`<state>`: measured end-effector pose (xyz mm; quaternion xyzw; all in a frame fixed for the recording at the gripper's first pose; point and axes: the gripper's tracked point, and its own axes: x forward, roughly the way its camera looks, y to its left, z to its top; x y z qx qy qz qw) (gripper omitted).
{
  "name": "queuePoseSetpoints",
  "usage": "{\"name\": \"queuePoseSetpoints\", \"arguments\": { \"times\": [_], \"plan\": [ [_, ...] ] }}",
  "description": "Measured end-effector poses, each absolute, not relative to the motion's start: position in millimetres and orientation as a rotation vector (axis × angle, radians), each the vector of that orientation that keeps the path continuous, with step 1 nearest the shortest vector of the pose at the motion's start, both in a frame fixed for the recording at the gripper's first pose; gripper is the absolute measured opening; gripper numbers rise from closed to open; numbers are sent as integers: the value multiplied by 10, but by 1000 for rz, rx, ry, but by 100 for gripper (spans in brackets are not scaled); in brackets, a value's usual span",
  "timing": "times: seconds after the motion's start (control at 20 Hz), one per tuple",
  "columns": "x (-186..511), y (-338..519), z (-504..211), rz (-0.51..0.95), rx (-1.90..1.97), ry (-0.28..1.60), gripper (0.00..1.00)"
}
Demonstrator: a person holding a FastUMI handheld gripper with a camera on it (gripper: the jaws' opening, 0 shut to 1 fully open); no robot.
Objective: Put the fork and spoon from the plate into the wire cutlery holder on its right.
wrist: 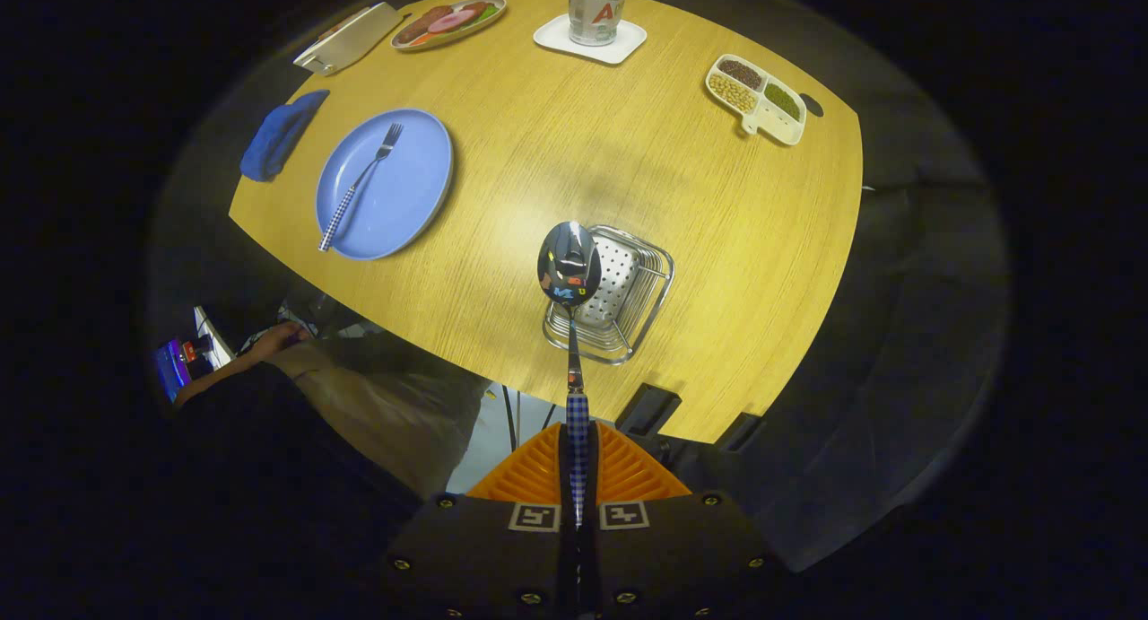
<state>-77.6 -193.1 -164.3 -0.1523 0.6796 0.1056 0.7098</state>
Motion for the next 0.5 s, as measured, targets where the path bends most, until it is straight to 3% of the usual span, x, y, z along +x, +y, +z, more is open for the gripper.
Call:
{"name": "queuePoseSetpoints", "arguments": {
  "times": [0.5],
  "plan": [
    [-617, -2049, -2105, 194, -348, 1737, 2]
  ]
}}
